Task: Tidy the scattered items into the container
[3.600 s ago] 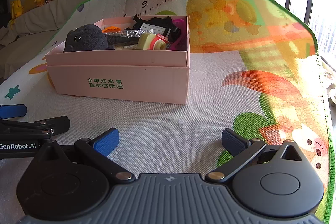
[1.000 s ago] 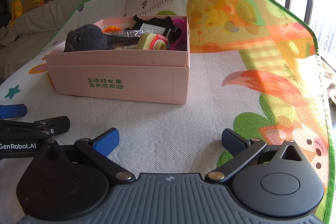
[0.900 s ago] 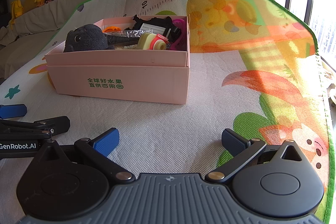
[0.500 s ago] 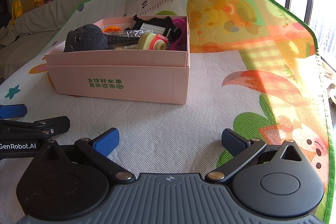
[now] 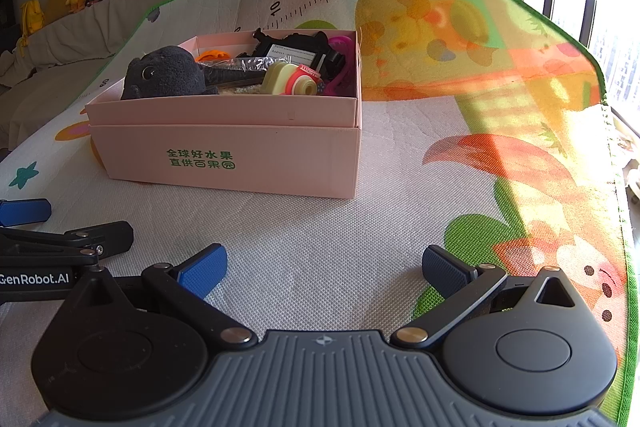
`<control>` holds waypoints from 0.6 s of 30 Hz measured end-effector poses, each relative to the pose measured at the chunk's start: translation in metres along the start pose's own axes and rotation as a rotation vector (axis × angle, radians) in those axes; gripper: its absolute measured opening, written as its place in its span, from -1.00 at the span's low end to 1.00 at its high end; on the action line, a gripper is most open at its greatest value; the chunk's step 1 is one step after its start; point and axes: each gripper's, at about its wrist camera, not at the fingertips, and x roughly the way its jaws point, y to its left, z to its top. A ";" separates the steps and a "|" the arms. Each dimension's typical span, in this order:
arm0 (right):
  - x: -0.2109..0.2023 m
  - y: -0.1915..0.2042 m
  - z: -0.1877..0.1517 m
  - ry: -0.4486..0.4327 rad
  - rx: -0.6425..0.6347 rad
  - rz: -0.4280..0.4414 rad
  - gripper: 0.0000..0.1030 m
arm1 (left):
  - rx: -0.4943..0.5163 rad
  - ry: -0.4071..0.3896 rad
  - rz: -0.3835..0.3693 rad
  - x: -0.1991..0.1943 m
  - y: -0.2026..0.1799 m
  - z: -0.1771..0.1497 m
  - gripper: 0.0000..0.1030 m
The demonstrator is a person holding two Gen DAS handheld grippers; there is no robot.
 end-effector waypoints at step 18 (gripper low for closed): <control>0.001 -0.001 0.000 0.000 0.001 0.001 1.00 | -0.003 0.000 -0.002 0.000 0.002 0.000 1.00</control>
